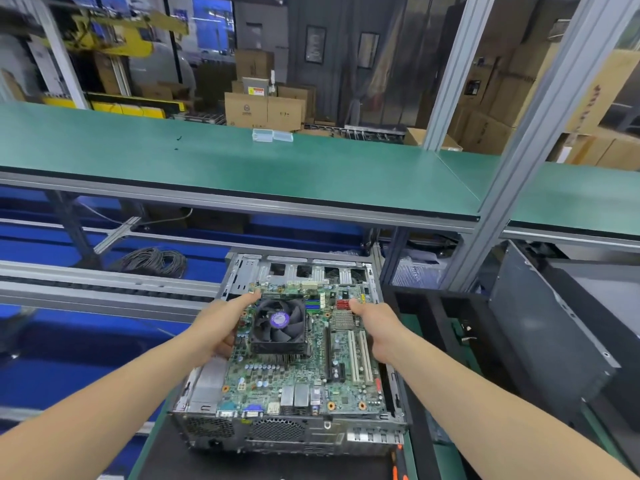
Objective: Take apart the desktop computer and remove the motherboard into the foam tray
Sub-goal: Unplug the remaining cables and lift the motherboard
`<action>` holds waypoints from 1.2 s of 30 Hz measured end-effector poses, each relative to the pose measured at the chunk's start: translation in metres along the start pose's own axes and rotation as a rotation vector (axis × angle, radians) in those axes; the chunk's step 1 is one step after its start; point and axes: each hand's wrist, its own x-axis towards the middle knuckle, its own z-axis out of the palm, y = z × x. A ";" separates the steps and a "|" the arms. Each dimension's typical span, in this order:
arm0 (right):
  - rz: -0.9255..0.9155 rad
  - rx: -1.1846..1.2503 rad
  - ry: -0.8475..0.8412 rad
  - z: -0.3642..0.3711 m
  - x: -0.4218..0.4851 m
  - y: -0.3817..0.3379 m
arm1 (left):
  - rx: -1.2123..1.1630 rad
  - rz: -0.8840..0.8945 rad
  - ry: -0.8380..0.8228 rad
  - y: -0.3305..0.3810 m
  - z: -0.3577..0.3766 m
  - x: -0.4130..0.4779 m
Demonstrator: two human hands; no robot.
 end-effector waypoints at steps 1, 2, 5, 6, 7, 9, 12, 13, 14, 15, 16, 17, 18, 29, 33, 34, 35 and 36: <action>-0.005 0.005 0.001 0.004 0.001 0.001 | 0.026 -0.001 0.023 -0.001 -0.001 0.002; -0.016 0.007 0.003 0.006 0.002 0.003 | 0.050 0.006 0.043 -0.001 0.000 0.002; -0.070 -0.022 0.037 0.010 0.006 0.007 | 0.176 0.087 0.097 0.002 0.003 0.001; -0.080 -0.050 0.060 0.010 0.007 0.009 | 0.226 0.101 0.120 0.003 0.003 0.001; -0.085 -0.099 0.090 0.010 0.007 0.011 | 0.265 0.111 0.134 0.005 0.002 0.000; -0.103 -0.226 0.136 0.010 0.007 0.013 | 0.271 0.111 0.124 0.007 -0.001 0.001; -0.127 -0.364 0.182 0.009 0.006 0.015 | 0.279 0.085 0.115 0.008 0.000 0.002; -0.139 -0.397 0.183 0.008 0.005 0.014 | 0.319 0.089 0.123 0.009 0.001 0.001; -0.156 -0.432 0.184 0.008 0.003 0.013 | 0.356 0.090 0.127 0.010 0.002 0.000; -0.173 -0.466 0.184 0.008 0.001 0.011 | 0.365 0.082 0.125 0.010 0.003 -0.001; -0.193 -0.505 0.188 0.007 0.000 0.009 | 0.353 0.062 0.113 0.011 0.004 -0.001; -0.214 -0.549 0.199 0.006 -0.002 0.007 | 0.343 0.044 0.098 0.011 0.004 -0.001; -0.241 -0.595 0.216 0.004 -0.004 0.004 | 0.347 0.037 0.093 0.013 0.004 -0.003; -0.405 -0.594 0.232 -0.046 -0.022 -0.009 | 0.481 0.821 0.295 0.043 0.073 -0.053; -0.410 -0.533 0.203 -0.066 -0.033 0.010 | 0.505 0.863 0.174 0.049 0.102 -0.079; -0.422 -0.524 0.186 -0.071 -0.037 0.015 | 0.446 0.860 0.103 0.049 0.107 -0.088; -0.440 -0.518 0.161 -0.075 -0.042 0.019 | 0.388 0.844 0.037 0.047 0.111 -0.097; -0.465 -0.515 0.129 -0.079 -0.048 0.022 | 0.349 0.819 -0.007 0.045 0.114 -0.106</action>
